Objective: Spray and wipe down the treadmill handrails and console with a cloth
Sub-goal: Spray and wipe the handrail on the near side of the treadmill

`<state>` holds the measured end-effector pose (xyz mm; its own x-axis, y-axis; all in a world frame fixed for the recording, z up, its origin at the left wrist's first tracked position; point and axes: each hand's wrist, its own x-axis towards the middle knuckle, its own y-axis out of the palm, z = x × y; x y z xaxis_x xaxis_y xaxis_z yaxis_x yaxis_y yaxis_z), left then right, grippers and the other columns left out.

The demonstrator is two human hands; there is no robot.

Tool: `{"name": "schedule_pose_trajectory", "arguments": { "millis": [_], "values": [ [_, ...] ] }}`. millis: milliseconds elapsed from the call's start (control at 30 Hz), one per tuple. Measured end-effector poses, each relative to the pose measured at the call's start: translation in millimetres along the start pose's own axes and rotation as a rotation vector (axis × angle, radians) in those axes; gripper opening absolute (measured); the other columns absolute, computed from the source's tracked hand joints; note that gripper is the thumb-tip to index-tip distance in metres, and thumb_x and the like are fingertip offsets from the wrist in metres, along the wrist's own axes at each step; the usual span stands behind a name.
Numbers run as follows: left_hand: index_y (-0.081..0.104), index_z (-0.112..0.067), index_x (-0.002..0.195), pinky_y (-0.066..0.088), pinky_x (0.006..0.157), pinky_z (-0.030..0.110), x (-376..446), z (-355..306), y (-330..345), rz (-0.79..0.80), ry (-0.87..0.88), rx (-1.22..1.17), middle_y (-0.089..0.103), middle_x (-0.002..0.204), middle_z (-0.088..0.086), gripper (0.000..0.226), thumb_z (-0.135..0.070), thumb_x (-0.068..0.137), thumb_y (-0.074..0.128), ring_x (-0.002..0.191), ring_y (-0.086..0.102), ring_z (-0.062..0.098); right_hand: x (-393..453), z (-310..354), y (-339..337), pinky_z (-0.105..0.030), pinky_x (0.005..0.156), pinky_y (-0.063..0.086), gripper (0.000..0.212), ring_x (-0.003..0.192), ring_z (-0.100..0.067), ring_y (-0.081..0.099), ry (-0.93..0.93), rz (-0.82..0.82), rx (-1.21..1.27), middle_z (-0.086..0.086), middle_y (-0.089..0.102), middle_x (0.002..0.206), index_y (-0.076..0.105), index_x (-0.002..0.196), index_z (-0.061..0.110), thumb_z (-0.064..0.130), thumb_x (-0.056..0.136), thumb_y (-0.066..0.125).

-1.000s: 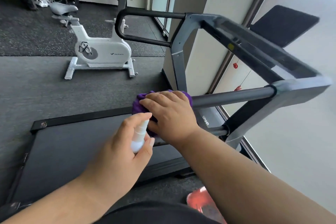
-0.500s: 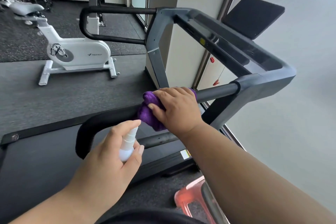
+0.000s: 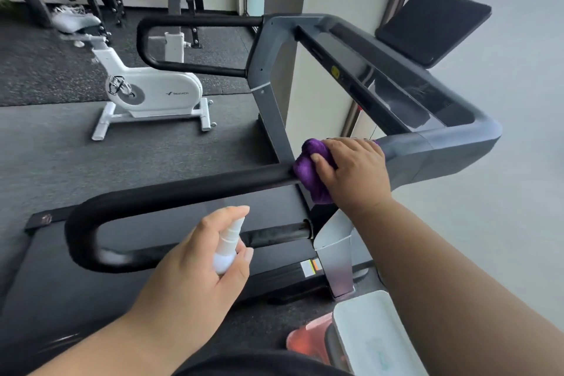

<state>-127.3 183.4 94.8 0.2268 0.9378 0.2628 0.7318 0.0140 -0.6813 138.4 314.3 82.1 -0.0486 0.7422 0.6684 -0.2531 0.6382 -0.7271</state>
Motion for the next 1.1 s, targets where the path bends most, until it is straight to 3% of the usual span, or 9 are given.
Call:
{"name": "schedule_pose_trajectory", "arguments": {
  "millis": [200, 433, 633, 900, 1100],
  "values": [
    [0.029, -0.066, 0.121, 0.043, 0.074, 0.013, -15, -4, 12, -0.081, -0.097, 0.024, 0.061, 0.095, -0.020, 0.051, -0.043, 0.083, 0.055, 0.091, 0.059, 0.005, 1, 22, 8, -0.039, 0.090, 0.039, 0.036, 0.087, -0.026, 0.063, 0.100, 0.002, 0.023, 0.005, 0.071, 0.087, 0.072, 0.090, 0.024, 0.049, 0.095, 0.046],
    [0.030, -0.065, 0.121, 0.041, 0.077, 0.009, -34, 7, -6, -0.149, -0.157, 0.030, 0.061, 0.099, -0.018, 0.049, -0.042, 0.084, 0.054, 0.091, 0.059, 0.004, -4, 107, 20, -0.039, 0.087, 0.039, 0.037, 0.087, -0.023, 0.064, -0.084, 0.111, 0.020, 0.009, 0.070, 0.090, 0.070, 0.096, 0.028, 0.054, 0.098, 0.044],
    [0.031, -0.062, 0.124, 0.044, 0.072, 0.012, -49, 43, -46, -0.203, -0.178, 0.035, 0.063, 0.096, -0.017, 0.047, -0.056, 0.079, 0.045, 0.088, 0.060, 0.005, -6, 180, 32, -0.038, 0.085, 0.038, 0.041, 0.088, -0.022, 0.064, -0.162, 0.163, 0.038, 0.009, 0.070, 0.092, 0.069, 0.099, 0.028, 0.056, 0.097, 0.039],
    [0.029, -0.057, 0.123, 0.043, 0.075, 0.009, -74, 106, -121, -0.277, -0.204, 0.028, 0.060, 0.103, -0.023, 0.045, -0.042, 0.088, 0.053, 0.093, 0.059, 0.002, -16, 291, 51, -0.041, 0.082, 0.037, 0.048, 0.090, -0.025, 0.062, -0.340, 0.220, 0.023, 0.010, 0.069, 0.100, 0.067, 0.106, 0.032, 0.066, 0.094, 0.035],
    [0.029, -0.054, 0.125, 0.043, 0.076, 0.013, -88, 141, -160, -0.241, -0.181, -0.007, 0.059, 0.104, -0.022, 0.049, -0.043, 0.086, 0.056, 0.091, 0.058, 0.002, -26, 345, 78, -0.038, 0.071, 0.038, 0.031, 0.073, -0.026, 0.056, -0.549, 0.211, -0.152, 0.007, 0.062, 0.073, 0.069, 0.077, 0.025, 0.053, 0.085, 0.060]
  ]
}}
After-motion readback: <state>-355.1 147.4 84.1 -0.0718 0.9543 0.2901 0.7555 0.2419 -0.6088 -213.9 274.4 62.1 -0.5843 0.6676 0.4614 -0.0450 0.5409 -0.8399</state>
